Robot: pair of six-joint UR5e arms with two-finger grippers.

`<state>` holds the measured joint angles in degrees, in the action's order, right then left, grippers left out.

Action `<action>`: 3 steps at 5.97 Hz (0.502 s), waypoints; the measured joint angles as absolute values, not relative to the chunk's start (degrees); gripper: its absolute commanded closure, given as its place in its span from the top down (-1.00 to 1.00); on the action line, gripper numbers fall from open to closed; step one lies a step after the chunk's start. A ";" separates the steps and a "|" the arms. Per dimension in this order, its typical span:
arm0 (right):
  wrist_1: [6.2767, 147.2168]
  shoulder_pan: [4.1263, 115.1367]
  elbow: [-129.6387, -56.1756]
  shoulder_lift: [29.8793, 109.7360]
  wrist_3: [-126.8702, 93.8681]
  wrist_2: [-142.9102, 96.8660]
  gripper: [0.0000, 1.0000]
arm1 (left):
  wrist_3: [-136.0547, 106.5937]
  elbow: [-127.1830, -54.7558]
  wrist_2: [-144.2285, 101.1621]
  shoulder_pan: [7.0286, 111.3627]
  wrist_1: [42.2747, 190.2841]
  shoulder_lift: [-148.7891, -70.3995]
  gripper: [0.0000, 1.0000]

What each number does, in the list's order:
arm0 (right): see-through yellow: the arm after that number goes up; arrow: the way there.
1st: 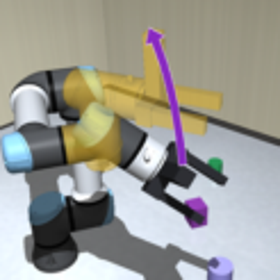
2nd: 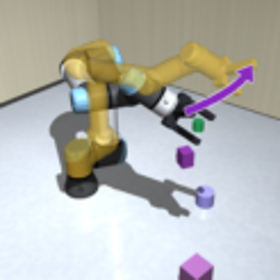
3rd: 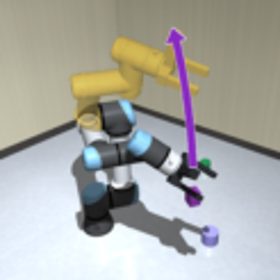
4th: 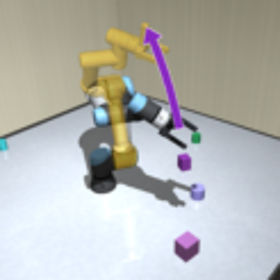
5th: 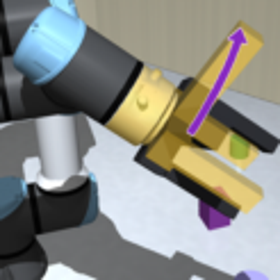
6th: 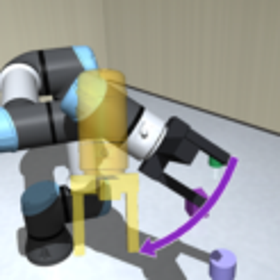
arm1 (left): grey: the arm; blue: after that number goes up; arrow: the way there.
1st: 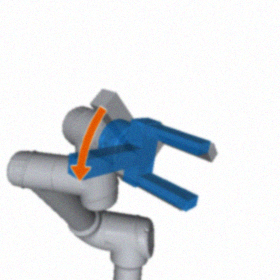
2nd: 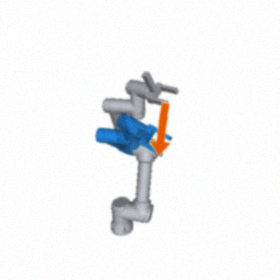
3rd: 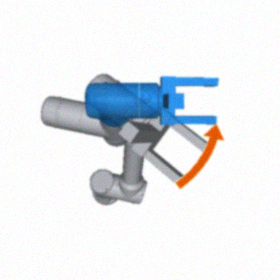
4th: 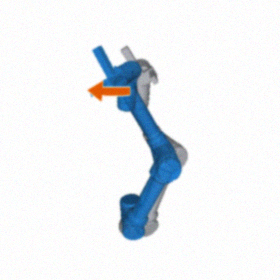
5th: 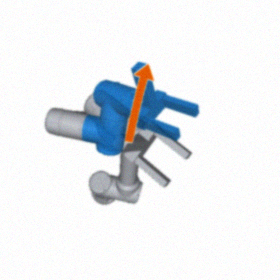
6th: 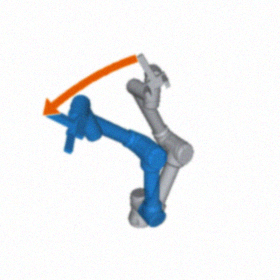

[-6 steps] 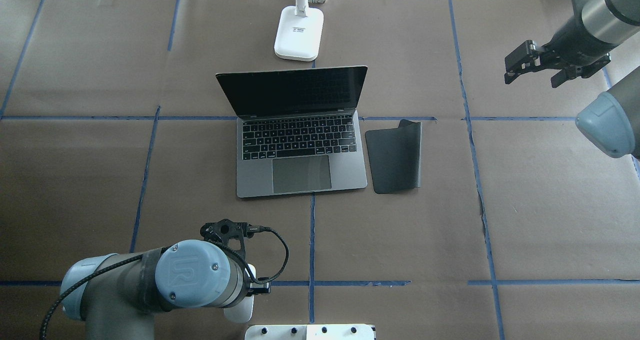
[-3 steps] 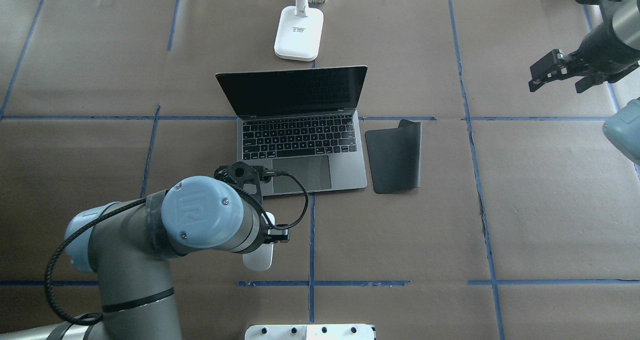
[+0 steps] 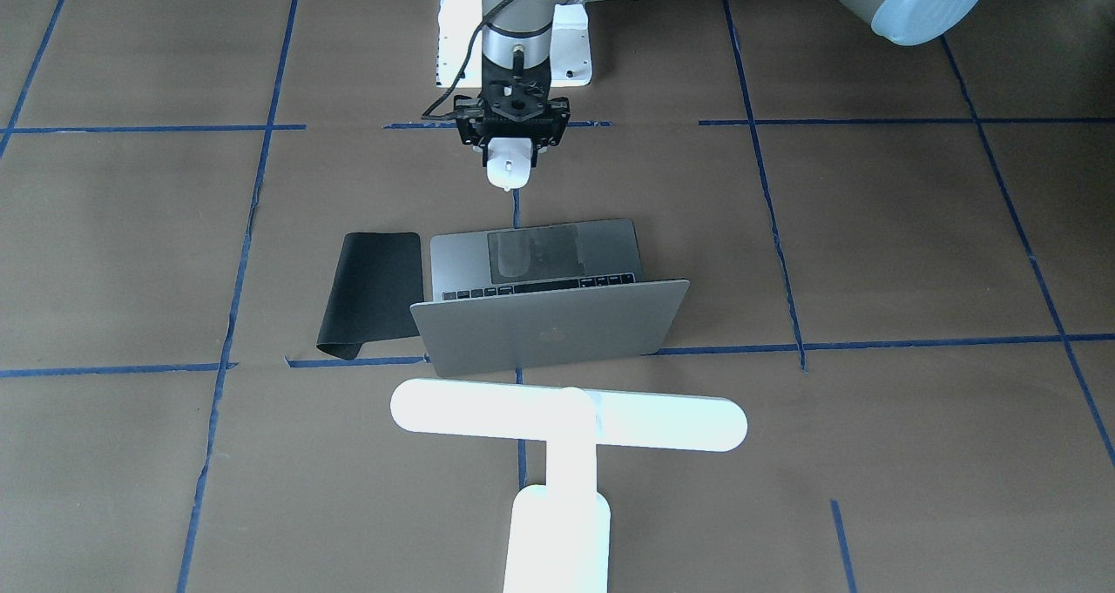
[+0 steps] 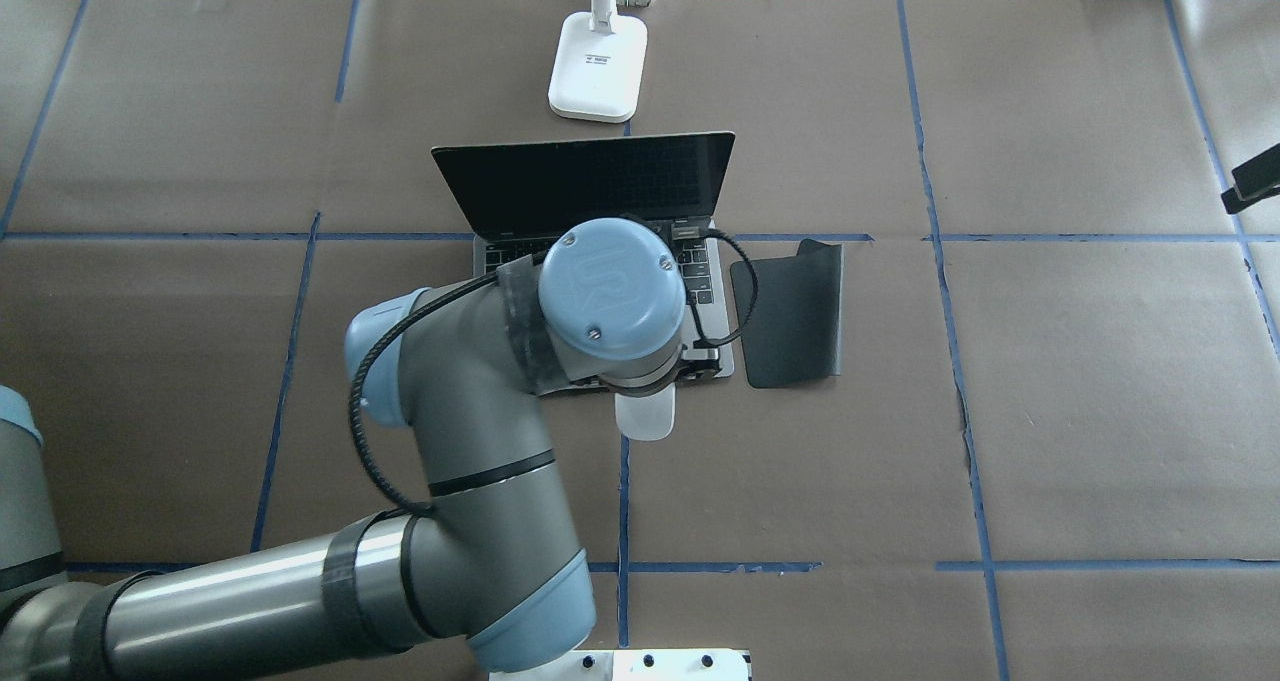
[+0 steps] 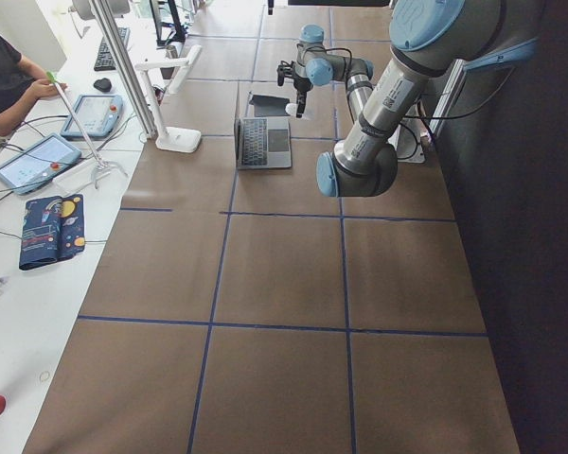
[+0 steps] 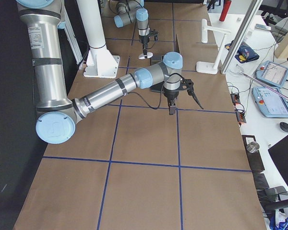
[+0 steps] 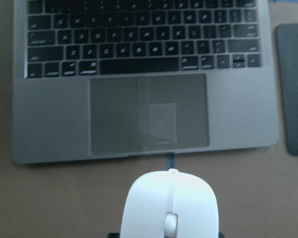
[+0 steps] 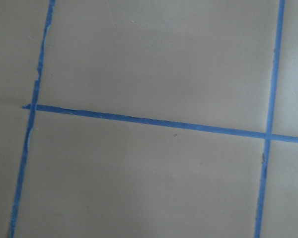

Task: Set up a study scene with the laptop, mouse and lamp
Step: 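Grasp the white mouse with the left gripper and lift it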

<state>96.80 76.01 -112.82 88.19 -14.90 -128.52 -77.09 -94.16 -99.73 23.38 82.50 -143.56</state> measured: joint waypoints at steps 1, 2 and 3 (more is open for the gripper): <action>96.81 78.27 -112.70 90.50 -10.77 -129.24 1.00 | -77.17 -87.29 -99.69 24.26 83.76 -149.30 -0.92; 96.84 79.49 -112.64 91.82 -8.69 -129.78 1.00 | -77.37 -78.75 -99.64 24.74 87.02 -154.59 -0.92; 96.90 80.12 -112.60 92.32 -8.04 -129.88 1.00 | -77.68 -69.73 -99.60 24.86 92.06 -158.89 -0.92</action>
<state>96.90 80.12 -112.60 92.32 -8.04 -129.88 -77.68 -69.73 -99.60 24.86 92.06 -158.89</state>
